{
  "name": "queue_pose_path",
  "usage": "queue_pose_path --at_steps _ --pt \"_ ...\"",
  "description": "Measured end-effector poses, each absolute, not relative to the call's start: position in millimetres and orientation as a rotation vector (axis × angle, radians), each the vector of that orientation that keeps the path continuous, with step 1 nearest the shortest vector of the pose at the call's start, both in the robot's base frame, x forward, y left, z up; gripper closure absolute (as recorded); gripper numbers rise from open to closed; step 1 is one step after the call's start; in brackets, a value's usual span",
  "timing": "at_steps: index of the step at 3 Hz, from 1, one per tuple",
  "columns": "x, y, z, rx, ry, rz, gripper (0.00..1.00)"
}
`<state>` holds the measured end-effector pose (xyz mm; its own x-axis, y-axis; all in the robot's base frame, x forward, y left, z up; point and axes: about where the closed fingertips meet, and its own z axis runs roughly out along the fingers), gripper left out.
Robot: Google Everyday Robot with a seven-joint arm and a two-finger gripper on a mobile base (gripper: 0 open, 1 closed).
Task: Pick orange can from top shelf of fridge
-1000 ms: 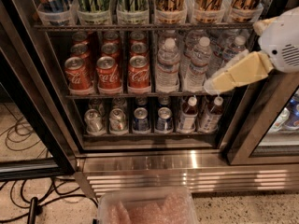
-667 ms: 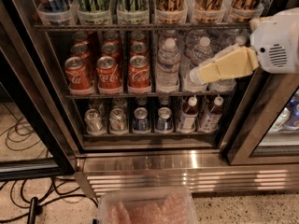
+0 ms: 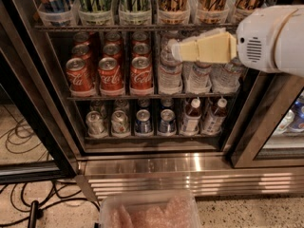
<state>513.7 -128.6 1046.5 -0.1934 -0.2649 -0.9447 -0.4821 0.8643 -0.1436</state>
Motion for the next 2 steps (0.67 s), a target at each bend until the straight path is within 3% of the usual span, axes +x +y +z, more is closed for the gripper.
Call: queue_pose_path --at_steps 2 --pt "530 -142 1077 -0.417 1.678 0.144 0.00"
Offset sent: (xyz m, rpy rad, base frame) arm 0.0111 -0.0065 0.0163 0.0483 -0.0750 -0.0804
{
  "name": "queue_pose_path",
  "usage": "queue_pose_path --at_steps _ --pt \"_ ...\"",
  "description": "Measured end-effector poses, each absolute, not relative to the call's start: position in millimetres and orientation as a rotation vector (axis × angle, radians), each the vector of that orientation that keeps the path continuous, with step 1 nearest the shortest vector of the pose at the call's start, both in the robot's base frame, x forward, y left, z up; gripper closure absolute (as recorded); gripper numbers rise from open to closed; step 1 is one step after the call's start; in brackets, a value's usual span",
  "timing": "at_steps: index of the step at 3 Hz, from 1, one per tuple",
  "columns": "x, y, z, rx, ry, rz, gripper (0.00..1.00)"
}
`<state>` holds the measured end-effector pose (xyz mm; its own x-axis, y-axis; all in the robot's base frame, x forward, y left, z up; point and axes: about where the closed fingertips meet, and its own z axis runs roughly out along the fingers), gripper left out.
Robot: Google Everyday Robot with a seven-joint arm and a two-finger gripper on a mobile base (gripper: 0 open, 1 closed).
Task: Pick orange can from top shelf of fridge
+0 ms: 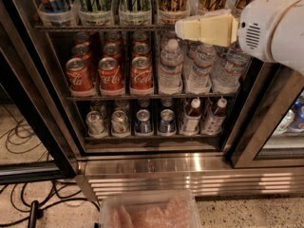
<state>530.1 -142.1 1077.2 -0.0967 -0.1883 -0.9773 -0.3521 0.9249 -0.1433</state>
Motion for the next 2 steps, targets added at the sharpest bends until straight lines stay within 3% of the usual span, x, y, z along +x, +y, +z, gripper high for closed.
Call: queue_pose_path --at_steps 2 --pt "536.7 -139.9 1078.2 -0.412 1.659 0.138 0.00"
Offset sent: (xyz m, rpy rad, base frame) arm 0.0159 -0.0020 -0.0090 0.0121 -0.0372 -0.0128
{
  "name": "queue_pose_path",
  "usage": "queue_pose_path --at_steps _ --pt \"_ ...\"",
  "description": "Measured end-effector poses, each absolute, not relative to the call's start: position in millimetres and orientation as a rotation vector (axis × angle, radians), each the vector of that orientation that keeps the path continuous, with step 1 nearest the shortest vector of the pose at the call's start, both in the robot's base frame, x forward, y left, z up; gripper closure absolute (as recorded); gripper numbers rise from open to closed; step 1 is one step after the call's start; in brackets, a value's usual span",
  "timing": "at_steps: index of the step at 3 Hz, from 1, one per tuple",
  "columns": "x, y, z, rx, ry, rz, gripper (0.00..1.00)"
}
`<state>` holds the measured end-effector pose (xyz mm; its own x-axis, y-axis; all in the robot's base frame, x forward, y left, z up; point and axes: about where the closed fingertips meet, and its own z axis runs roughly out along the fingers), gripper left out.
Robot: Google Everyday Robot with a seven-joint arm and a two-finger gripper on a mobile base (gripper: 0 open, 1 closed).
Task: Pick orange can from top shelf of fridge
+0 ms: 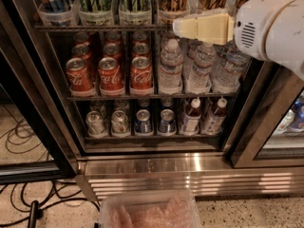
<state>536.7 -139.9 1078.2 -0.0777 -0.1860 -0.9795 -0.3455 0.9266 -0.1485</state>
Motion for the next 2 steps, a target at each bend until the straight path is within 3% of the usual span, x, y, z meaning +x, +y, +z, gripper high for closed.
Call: queue_pose_path --at_steps 1,2 --pt "551 -141 1076 -0.418 1.628 0.109 0.14" --pt "562 -146 1073 -0.421 1.602 0.066 0.34"
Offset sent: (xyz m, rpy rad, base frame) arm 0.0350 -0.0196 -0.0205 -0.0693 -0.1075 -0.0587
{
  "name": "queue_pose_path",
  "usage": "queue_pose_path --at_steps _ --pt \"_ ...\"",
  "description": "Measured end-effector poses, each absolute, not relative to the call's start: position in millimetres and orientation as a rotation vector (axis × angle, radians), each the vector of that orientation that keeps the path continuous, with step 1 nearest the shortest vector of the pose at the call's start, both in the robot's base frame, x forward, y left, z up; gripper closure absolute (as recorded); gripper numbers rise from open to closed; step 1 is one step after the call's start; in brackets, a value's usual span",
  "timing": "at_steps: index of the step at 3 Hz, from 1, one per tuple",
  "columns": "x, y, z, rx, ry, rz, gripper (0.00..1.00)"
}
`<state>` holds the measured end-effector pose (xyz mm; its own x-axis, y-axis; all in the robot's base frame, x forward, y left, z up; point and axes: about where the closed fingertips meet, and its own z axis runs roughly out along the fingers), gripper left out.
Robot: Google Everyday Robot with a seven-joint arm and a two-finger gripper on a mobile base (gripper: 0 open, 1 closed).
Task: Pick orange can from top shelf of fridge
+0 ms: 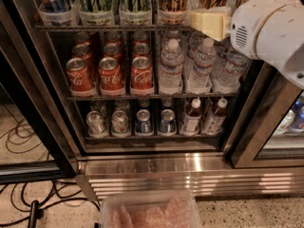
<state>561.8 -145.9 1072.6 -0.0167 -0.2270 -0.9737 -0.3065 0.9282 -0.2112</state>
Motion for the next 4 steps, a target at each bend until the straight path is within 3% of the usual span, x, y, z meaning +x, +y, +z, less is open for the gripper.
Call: queue_pose_path --at_steps 4 --pt "583 -155 1067 -0.398 1.522 -0.048 0.39"
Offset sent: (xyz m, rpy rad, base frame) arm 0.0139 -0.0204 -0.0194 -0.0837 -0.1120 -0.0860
